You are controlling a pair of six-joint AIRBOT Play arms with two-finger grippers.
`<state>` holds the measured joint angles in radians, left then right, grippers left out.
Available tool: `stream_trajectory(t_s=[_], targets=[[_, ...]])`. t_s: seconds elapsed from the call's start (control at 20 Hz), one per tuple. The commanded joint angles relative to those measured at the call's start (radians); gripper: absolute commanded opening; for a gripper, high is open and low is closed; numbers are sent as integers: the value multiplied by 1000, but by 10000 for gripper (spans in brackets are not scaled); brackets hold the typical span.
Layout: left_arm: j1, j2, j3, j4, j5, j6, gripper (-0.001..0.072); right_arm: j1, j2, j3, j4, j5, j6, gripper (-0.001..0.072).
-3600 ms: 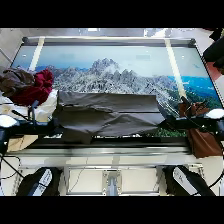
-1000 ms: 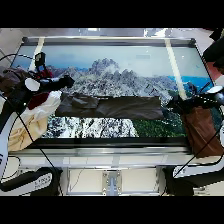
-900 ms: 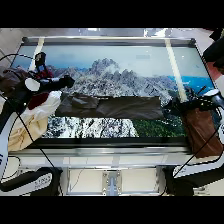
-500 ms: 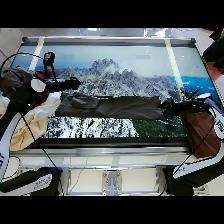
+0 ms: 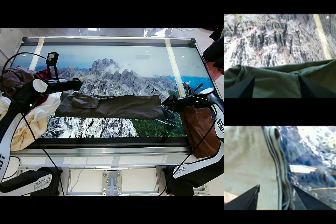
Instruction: Fold the shirts.
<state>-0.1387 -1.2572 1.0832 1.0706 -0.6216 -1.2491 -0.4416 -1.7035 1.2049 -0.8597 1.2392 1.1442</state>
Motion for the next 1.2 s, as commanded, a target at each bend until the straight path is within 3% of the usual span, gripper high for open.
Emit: stream_trajectory(t_s=[0.0,0.65,0.7,0.75,0.8,0.85,0.95,1.0,1.15], targets=[[0,0,1,0,0,1,608,0,-1,7,-32,-1,18,491],[0,0,1,0,0,2,608,143,-67,4,-6,3,14,468],[-1,0,1,0,0,1,607,153,-65,5,28,28,6,324],[-3,0,0,0,-1,1,607,159,-62,5,80,74,-33,124],[-5,0,0,-1,-9,1,603,160,-56,8,134,135,-72,15],[-13,-4,1,-1,-27,1,478,160,-40,8,184,191,-97,11],[-39,-23,0,-2,-78,1,49,160,18,12,219,250,-100,10],[-63,-41,0,-1,-105,1,15,159,55,19,217,269,-100,11],[-162,-114,0,-2,-150,1,15,160,184,60,215,286,-41,11]])
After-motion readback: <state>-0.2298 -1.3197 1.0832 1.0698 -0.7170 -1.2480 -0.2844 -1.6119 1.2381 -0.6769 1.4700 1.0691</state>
